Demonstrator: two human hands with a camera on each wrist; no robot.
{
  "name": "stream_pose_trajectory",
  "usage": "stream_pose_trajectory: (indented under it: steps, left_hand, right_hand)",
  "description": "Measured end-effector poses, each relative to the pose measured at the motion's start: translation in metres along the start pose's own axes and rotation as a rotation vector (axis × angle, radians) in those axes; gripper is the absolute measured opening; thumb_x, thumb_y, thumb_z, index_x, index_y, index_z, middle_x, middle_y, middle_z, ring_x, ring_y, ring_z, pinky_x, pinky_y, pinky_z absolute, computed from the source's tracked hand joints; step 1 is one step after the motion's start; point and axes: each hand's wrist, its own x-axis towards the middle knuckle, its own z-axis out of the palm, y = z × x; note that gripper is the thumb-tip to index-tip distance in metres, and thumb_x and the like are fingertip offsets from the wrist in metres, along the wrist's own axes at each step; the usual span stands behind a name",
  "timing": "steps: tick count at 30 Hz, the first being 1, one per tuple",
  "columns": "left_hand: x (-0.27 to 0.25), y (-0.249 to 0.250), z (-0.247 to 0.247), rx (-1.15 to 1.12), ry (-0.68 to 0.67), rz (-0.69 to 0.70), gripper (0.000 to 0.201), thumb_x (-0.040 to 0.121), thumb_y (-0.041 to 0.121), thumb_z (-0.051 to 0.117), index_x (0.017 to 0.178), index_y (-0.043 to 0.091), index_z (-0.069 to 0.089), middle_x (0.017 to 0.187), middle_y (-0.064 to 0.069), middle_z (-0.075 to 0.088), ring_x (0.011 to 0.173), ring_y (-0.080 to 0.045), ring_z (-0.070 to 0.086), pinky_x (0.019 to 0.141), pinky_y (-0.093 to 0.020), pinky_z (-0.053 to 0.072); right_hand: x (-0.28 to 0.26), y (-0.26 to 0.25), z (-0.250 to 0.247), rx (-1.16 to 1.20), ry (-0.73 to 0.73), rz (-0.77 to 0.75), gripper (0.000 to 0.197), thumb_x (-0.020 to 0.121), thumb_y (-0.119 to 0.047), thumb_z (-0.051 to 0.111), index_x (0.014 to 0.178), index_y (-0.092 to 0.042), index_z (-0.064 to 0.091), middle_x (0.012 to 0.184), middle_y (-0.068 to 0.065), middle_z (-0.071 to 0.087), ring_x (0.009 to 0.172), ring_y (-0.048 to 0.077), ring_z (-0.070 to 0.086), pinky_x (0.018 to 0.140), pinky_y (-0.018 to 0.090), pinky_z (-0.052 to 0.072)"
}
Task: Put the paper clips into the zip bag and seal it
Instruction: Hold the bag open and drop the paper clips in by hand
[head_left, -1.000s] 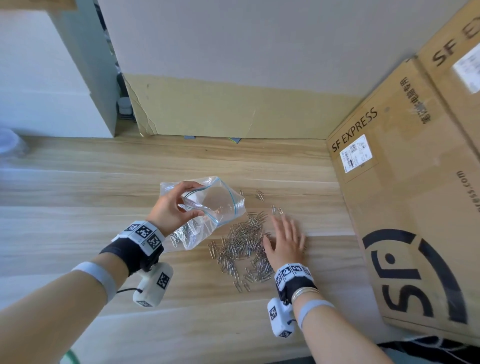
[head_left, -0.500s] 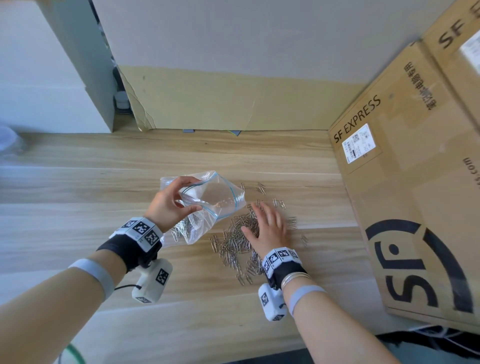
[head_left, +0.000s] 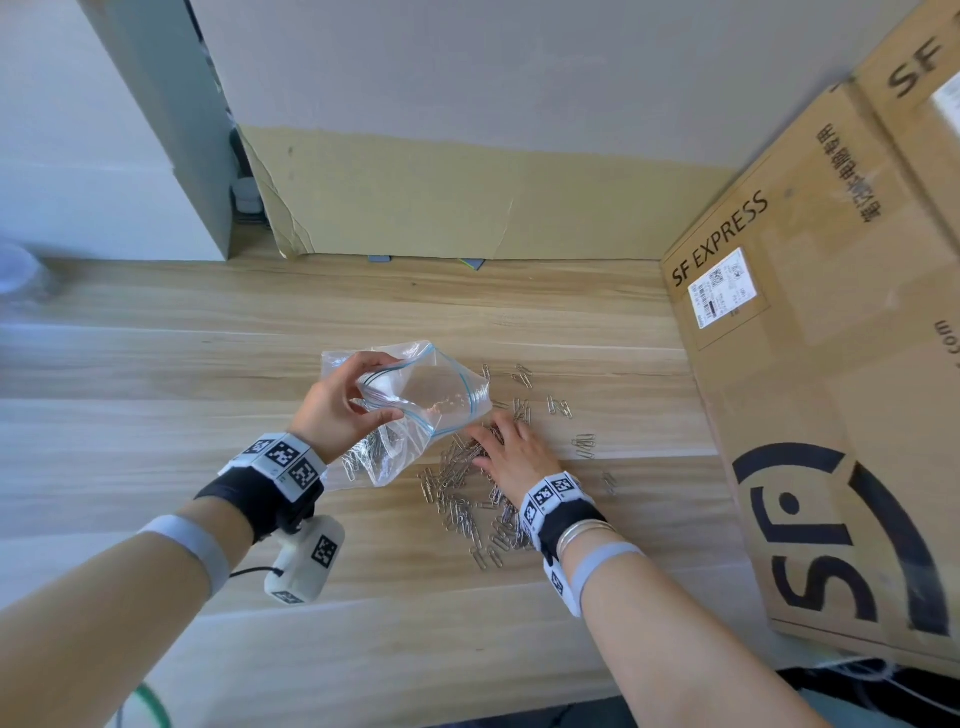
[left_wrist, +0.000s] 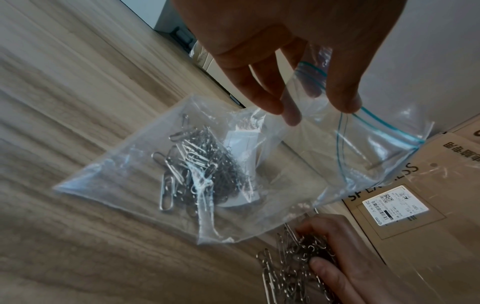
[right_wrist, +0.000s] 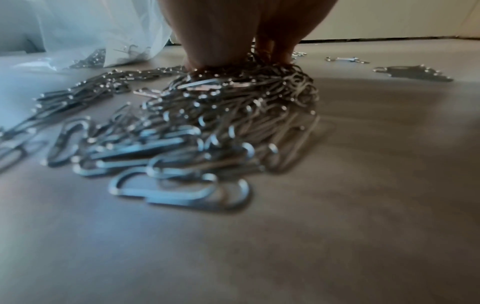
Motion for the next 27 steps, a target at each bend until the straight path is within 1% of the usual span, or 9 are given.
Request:
stream_pose_trajectory:
  steps: [4, 9, 11, 14, 16, 18, 20, 23, 27]
  left_hand:
    - [-0.001, -0.001, 0.0, 0.002, 0.001, -0.01, 0.056, 0.069, 0.009, 0.076, 0.097, 0.046, 0.045, 0.102, 0.034, 0.052, 0.057, 0.017, 0.05, 0.058, -0.003, 0.04]
    - [0.0, -0.006, 0.001, -0.008, 0.01, -0.031, 0.062, 0.067, 0.014, 0.078, 0.094, 0.061, 0.047, 0.101, 0.044, 0.053, 0.058, 0.009, 0.052, 0.06, -0.007, 0.044]
    - [0.0, -0.006, 0.003, -0.015, 0.016, -0.035, 0.059, 0.067, 0.013, 0.078, 0.095, 0.055, 0.048, 0.102, 0.039, 0.054, 0.06, 0.001, 0.051, 0.061, -0.01, 0.046]
    - [0.0, -0.006, 0.004, -0.034, 0.026, -0.028, 0.059, 0.068, 0.008, 0.077, 0.098, 0.048, 0.045, 0.105, 0.031, 0.052, 0.057, -0.003, 0.049, 0.057, -0.008, 0.043]
    - [0.0, -0.007, 0.004, -0.042, 0.03, -0.02, 0.061, 0.068, 0.007, 0.077, 0.099, 0.048, 0.045, 0.103, 0.035, 0.054, 0.059, 0.001, 0.051, 0.057, -0.008, 0.045]
    - [-0.001, -0.008, 0.003, -0.05, 0.035, -0.024, 0.063, 0.068, 0.007, 0.078, 0.1, 0.05, 0.044, 0.106, 0.034, 0.052, 0.064, -0.004, 0.052, 0.061, -0.014, 0.05]
    - [-0.001, -0.008, 0.003, -0.057, 0.039, -0.022, 0.068, 0.067, 0.007, 0.078, 0.099, 0.057, 0.044, 0.109, 0.034, 0.051, 0.068, -0.006, 0.051, 0.065, -0.02, 0.053]
    - [-0.002, -0.005, 0.002, -0.078, 0.043, -0.001, 0.079, 0.065, 0.006, 0.079, 0.097, 0.068, 0.041, 0.108, 0.045, 0.046, 0.075, -0.013, 0.056, 0.066, -0.021, 0.054]
    - [-0.001, -0.003, 0.0, -0.087, 0.062, 0.022, 0.079, 0.063, 0.007, 0.08, 0.099, 0.067, 0.041, 0.109, 0.045, 0.046, 0.082, -0.029, 0.059, 0.069, -0.029, 0.055]
  right_hand:
    - [0.003, 0.001, -0.002, 0.053, -0.022, -0.026, 0.038, 0.094, -0.027, 0.04, 0.131, -0.02, 0.035, 0.141, 0.011, 0.033, 0.126, 0.032, 0.037, 0.099, 0.044, 0.042]
    - [0.01, -0.001, -0.017, 0.092, -0.095, -0.037, 0.038, 0.094, -0.021, 0.036, 0.132, -0.021, 0.032, 0.127, 0.01, 0.045, 0.096, 0.026, 0.056, 0.074, 0.041, 0.053]
    - [0.01, 0.001, -0.02, 0.036, -0.113, -0.073, 0.042, 0.092, -0.015, 0.039, 0.133, -0.017, 0.029, 0.127, 0.011, 0.044, 0.092, 0.027, 0.056, 0.068, 0.037, 0.051]
    - [0.011, 0.0, -0.024, -0.011, -0.066, -0.101, 0.037, 0.095, -0.037, 0.023, 0.128, -0.025, 0.037, 0.1, 0.013, 0.057, 0.079, 0.03, 0.058, 0.06, 0.032, 0.041]
    - [0.008, -0.001, -0.032, 0.015, -0.008, -0.11, 0.044, 0.095, -0.045, 0.016, 0.126, -0.025, 0.04, 0.103, 0.017, 0.06, 0.086, 0.032, 0.06, 0.073, 0.037, 0.047]
    - [0.004, -0.003, -0.044, 0.081, -0.001, -0.097, 0.039, 0.097, -0.032, 0.021, 0.126, -0.014, 0.04, 0.117, 0.019, 0.055, 0.092, 0.033, 0.059, 0.084, 0.045, 0.049]
    - [-0.001, -0.005, -0.058, 0.172, 0.035, -0.055, 0.032, 0.096, -0.014, 0.029, 0.126, -0.004, 0.039, 0.121, 0.018, 0.052, 0.085, 0.029, 0.059, 0.076, 0.043, 0.053]
    - [0.0, -0.001, -0.079, 0.201, 0.166, -0.099, 0.029, 0.09, 0.002, 0.041, 0.119, -0.002, 0.045, 0.118, 0.019, 0.054, 0.084, 0.025, 0.059, 0.07, 0.034, 0.053]
    - [0.007, -0.003, -0.105, 0.226, 0.294, -0.169, 0.028, 0.085, 0.008, 0.043, 0.11, -0.003, 0.049, 0.108, 0.017, 0.055, 0.084, 0.032, 0.06, 0.072, 0.045, 0.053]
